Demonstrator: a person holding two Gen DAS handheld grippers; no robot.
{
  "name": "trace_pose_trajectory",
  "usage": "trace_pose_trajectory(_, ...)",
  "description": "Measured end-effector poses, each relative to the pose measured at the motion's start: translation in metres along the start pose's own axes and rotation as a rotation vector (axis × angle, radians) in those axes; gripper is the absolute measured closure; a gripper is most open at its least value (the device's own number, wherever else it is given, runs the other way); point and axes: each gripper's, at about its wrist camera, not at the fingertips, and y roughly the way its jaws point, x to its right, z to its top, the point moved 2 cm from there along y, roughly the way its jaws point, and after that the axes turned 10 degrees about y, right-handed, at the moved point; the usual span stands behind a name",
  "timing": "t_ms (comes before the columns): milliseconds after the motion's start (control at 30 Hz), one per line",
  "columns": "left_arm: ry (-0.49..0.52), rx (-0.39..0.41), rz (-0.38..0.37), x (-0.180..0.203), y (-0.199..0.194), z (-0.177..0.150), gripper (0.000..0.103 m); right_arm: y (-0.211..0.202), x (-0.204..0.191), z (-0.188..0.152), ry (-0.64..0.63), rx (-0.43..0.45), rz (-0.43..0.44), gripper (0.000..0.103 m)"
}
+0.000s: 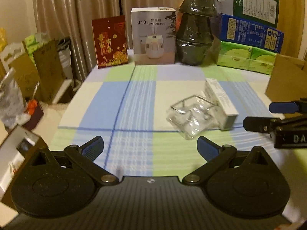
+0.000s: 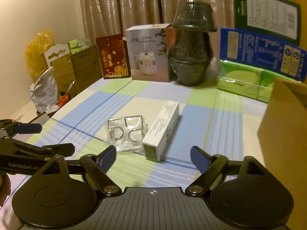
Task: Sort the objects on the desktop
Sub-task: 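Grasp the long white medicine box with the right tool, then grasp the clear plastic wire-frame holder with the left tool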
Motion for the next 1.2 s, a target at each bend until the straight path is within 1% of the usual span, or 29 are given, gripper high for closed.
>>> trace_pose_trajectory(133, -0.019, 0.0, 0.009, -0.009, 0.014, -0.001, 0.001, 0.029, -0.003, 0.005, 0.0, -0.012, 0.003, 0.033)
trace_pose_trajectory(200, -0.03, -0.005, 0.007, -0.012, 0.017, -0.002, 0.001, 0.04, -0.006, 0.005, -0.018, -0.02, -0.001, 0.04)
trace_pose_trajectory(267, -0.027, -0.011, 0.001, -0.012, 0.018, -0.004, 0.001, 0.048, -0.006, 0.005, -0.037, -0.027, -0.025, 0.046)
trace_pose_trajectory(367, -0.013, -0.008, -0.01, -0.009, 0.019, -0.004, 0.001, 0.053, 0.001, 0.003, -0.035, -0.039, -0.07, 0.056)
trace_pose_trajectory(400, -0.012, -0.008, -0.015, -0.007, 0.019, -0.004, 0.001, 0.053, 0.003, 0.003, -0.032, -0.037, -0.082, 0.058)
trace_pose_trajectory(567, 0.001, 0.009, -0.039, 0.0, 0.027, 0.004, 0.001, 0.055, 0.009, 0.005, -0.036, -0.027, -0.082, 0.06)
trace_pose_trajectory(600, 0.003, 0.013, -0.045, 0.002, 0.028, 0.005, 0.001, 0.056, 0.009, 0.005, -0.041, -0.027, -0.077, 0.062)
trace_pose_trajectory(633, 0.007, 0.017, -0.051, 0.004, 0.03, 0.007, 0.002, 0.057, 0.01, 0.005, -0.044, -0.027, -0.067, 0.065)
trace_pose_trajectory(667, 0.011, 0.022, -0.056, 0.006, 0.032, 0.009, 0.001, 0.059, 0.01, 0.006, -0.047, -0.03, -0.057, 0.075)
trace_pose_trajectory(733, 0.016, 0.027, -0.074, 0.01, 0.037, 0.011, 0.001, 0.059, 0.011, 0.005, -0.058, -0.027, -0.072, 0.08)
trace_pose_trajectory(933, -0.007, 0.039, -0.103, 0.025, 0.053, 0.023, 0.001, 0.05, 0.025, 0.008, -0.07, -0.025, -0.121, 0.08)
trace_pose_trajectory(1133, 0.021, 0.032, -0.086, 0.049, 0.077, 0.042, 0.001, 0.044, 0.044, 0.006, -0.056, -0.024, -0.15, 0.08)
trace_pose_trajectory(1200, 0.005, 0.031, -0.093, 0.054, 0.086, 0.047, 0.001, 0.042, 0.046, 0.005, -0.059, -0.02, -0.146, 0.08)
